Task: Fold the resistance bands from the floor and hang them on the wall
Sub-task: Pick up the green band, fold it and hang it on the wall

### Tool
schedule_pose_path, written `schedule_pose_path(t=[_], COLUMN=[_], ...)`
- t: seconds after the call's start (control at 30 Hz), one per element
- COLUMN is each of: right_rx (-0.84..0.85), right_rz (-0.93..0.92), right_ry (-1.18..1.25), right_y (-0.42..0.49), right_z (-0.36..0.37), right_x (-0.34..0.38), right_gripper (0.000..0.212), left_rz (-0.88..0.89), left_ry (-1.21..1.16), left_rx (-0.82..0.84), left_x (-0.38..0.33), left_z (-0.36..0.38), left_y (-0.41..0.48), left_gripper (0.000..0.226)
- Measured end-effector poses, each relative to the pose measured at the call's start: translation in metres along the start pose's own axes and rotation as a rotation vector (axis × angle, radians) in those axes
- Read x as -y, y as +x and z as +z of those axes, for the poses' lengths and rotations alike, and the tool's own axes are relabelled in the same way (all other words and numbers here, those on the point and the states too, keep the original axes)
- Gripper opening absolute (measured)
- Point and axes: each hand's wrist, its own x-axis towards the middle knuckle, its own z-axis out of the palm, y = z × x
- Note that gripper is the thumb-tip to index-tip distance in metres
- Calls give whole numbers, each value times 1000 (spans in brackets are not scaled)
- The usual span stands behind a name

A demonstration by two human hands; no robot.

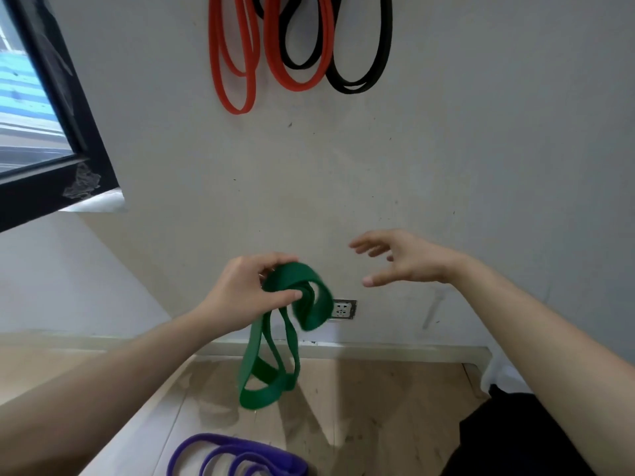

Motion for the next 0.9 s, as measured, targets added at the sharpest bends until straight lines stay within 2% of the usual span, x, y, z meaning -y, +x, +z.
schedule_pose_path(t=[0.07,0.2,0.27,0.47,0.73,0.9], right_rx=[-38,67,86,6,-123,-151], right_rz=[-123,-216,-234,-254,-316,-320], right_ry=[64,12,56,133,94,72], right_y=[3,12,18,25,18,18], right_z=[12,46,58,62,46,40], right_x=[24,54,57,61,64,59], right_gripper=[78,88,79,33,33,29], left_rz=[-3,62,95,73,-44,-56], left_ry=[58,58,16,4,-17,38], left_rx=[30,40,34,17,125,113], left_x=[-1,-8,-13,-12,0,2], left_z=[0,-1,-2,-11,-8,-9], left_y=[-2,-4,-4,-5,-4,-2], left_gripper=[55,52,49,43,52,40])
